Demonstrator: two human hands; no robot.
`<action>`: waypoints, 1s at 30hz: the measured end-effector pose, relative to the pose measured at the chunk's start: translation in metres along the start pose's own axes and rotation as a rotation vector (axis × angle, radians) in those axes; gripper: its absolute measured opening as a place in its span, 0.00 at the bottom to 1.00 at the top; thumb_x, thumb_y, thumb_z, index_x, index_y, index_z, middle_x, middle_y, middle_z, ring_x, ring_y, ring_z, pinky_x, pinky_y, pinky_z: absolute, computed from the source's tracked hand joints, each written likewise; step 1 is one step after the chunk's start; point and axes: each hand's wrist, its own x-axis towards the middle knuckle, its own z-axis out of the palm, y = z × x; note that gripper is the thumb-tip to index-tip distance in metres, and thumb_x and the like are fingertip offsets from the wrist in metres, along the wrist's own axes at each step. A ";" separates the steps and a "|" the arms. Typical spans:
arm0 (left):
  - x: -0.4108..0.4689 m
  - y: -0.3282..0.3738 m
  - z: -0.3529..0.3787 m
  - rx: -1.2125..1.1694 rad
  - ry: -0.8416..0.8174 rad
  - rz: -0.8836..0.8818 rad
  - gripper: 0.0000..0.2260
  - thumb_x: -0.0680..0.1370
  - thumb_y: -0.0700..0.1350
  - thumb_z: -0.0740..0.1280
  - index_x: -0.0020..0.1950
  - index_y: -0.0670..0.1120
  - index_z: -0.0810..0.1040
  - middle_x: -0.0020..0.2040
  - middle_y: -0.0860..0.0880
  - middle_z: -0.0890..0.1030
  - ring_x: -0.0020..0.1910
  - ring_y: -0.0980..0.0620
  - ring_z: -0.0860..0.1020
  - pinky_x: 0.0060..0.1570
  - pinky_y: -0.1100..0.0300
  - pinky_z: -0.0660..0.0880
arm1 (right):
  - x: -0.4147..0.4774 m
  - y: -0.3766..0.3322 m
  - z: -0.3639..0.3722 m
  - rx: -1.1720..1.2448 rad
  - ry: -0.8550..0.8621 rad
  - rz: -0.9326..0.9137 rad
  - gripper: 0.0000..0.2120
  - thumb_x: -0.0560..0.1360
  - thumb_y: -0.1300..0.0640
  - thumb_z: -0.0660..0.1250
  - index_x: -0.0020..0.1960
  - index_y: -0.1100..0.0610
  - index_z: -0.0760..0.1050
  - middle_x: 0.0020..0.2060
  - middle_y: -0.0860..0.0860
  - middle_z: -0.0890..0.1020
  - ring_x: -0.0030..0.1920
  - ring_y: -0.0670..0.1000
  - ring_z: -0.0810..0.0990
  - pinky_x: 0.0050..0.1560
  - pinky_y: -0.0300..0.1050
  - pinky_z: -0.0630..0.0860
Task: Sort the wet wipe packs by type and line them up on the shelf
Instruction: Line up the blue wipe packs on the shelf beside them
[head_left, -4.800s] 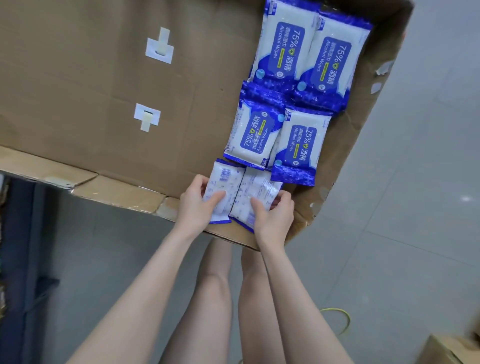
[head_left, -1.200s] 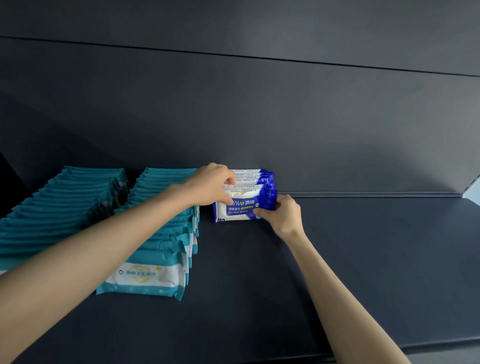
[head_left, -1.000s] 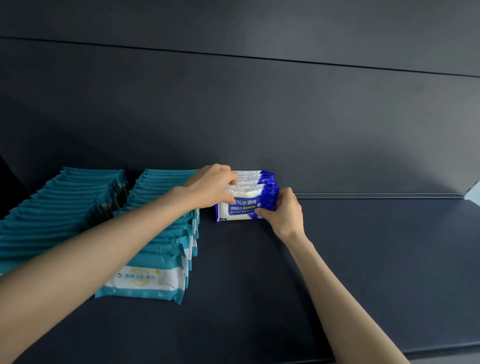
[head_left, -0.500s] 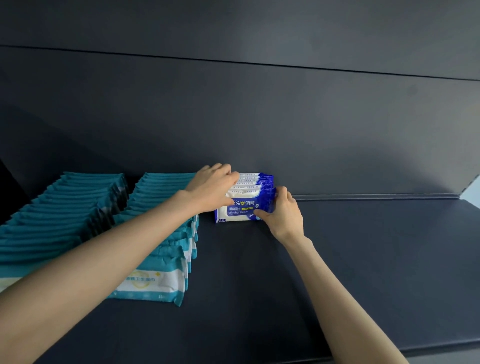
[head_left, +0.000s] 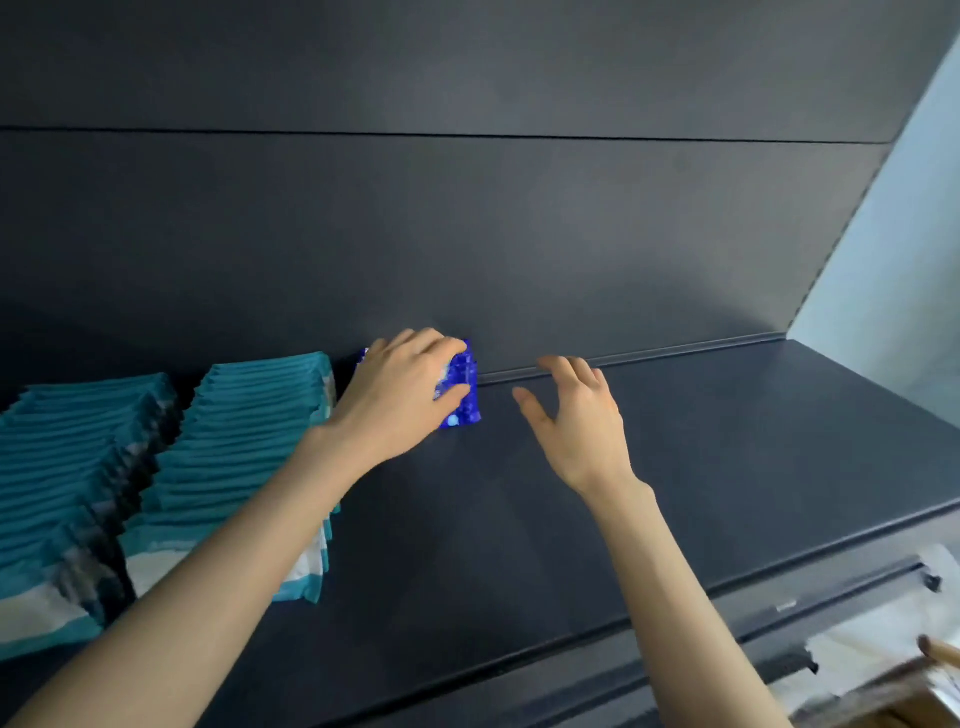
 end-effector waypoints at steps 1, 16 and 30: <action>-0.004 0.011 0.000 -0.032 0.041 0.036 0.18 0.76 0.49 0.67 0.63 0.43 0.76 0.58 0.46 0.79 0.56 0.43 0.76 0.53 0.52 0.69 | -0.009 0.004 -0.009 0.000 0.037 -0.001 0.19 0.78 0.49 0.62 0.67 0.55 0.69 0.62 0.50 0.74 0.60 0.54 0.69 0.53 0.47 0.70; -0.146 0.248 0.066 -0.461 -0.044 0.341 0.19 0.75 0.53 0.59 0.62 0.46 0.76 0.57 0.51 0.79 0.55 0.50 0.77 0.54 0.54 0.72 | -0.297 0.102 -0.138 -0.186 0.248 0.391 0.17 0.77 0.51 0.65 0.65 0.54 0.74 0.62 0.50 0.77 0.63 0.53 0.72 0.62 0.48 0.71; -0.380 0.478 0.102 -0.601 -0.604 0.748 0.20 0.77 0.50 0.63 0.69 0.48 0.71 0.61 0.52 0.77 0.62 0.51 0.73 0.63 0.56 0.64 | -0.643 0.130 -0.208 -0.265 0.277 1.059 0.17 0.73 0.56 0.71 0.60 0.59 0.77 0.56 0.54 0.81 0.57 0.56 0.78 0.57 0.50 0.75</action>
